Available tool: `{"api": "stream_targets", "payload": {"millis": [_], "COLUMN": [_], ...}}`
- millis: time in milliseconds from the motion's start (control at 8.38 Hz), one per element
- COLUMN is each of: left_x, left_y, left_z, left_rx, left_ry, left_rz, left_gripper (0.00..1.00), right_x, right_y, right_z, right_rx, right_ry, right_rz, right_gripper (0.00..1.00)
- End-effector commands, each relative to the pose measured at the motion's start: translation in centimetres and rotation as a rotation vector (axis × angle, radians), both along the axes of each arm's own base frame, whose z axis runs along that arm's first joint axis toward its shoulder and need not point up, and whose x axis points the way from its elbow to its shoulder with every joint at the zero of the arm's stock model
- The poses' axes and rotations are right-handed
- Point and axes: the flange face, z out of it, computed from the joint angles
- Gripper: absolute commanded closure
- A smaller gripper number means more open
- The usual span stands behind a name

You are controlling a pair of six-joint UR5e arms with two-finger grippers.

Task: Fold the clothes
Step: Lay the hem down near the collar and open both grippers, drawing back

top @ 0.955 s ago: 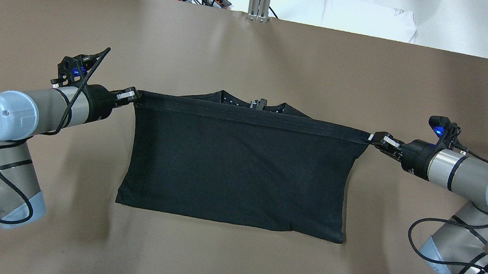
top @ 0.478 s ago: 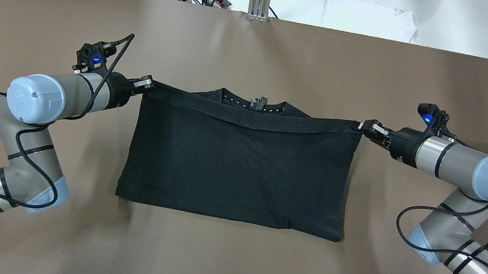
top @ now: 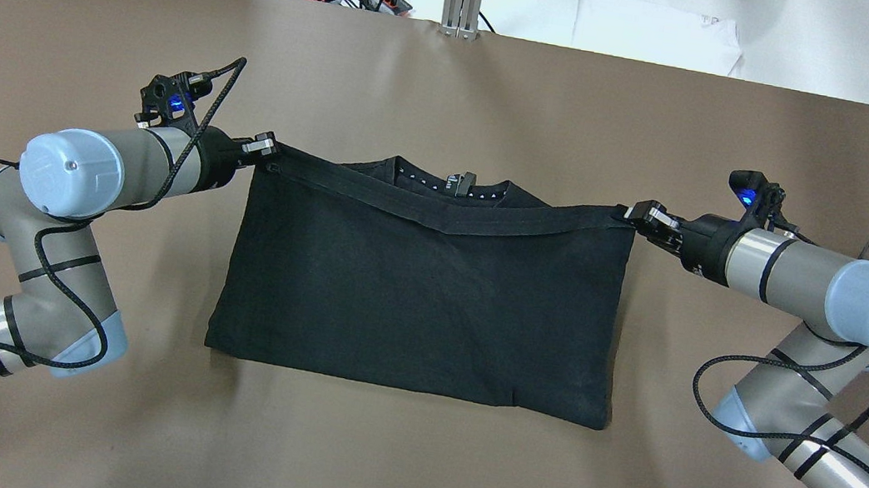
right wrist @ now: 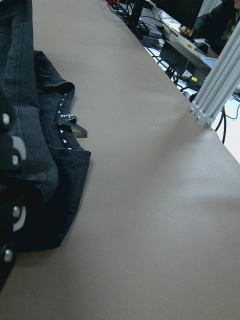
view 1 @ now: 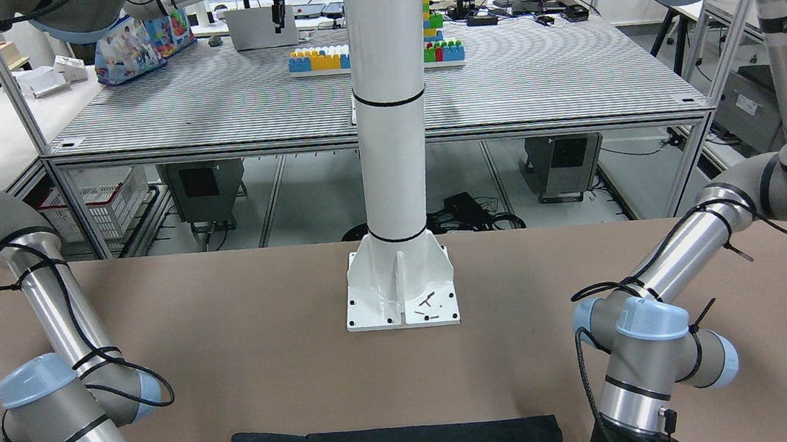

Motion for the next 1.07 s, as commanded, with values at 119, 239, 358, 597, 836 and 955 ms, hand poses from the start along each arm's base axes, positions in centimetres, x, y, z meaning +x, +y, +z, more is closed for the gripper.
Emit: {"api": "stream_targets", "payload": {"millis": [119, 239, 358, 597, 836, 955], "left_x": [-0.4, -0.7, -0.8, -0.9, -1.1, -1.1], "left_y": [-0.1, -0.1, -0.1, 0.0, 0.1, 0.1], "left_z": [0.4, 0.5, 0.4, 0.3, 0.4, 0.4], "left_rx": [0.010, 0.009, 0.012, 0.015, 0.016, 0.016], "left_ry": [-0.018, -0.017, -0.016, -0.014, -0.015, -0.015], "left_rz": [0.001, -0.001, -0.004, -0.010, -0.013, -0.014], "left_gripper": [0.00, 0.00, 0.00, 0.00, 0.00, 0.00], "right_x": [1.9, 2.8, 2.9, 2.4, 0.5, -0.6], "right_y": [-0.7, -0.5, 0.7, 3.6, 8.0, 9.9], "right_z": [0.5, 0.5, 0.6, 3.0, 6.1, 6.2], "right_rx": [-0.024, -0.046, -0.064, -0.186, -0.267, -0.336], "right_ry": [0.024, 0.020, 0.010, -0.003, 0.016, -0.012], "right_rz": [-0.072, -0.175, -0.221, -0.267, -0.338, -0.365], "right_gripper": [0.06, 0.06, 0.06, 0.06, 0.06, 0.06]}}
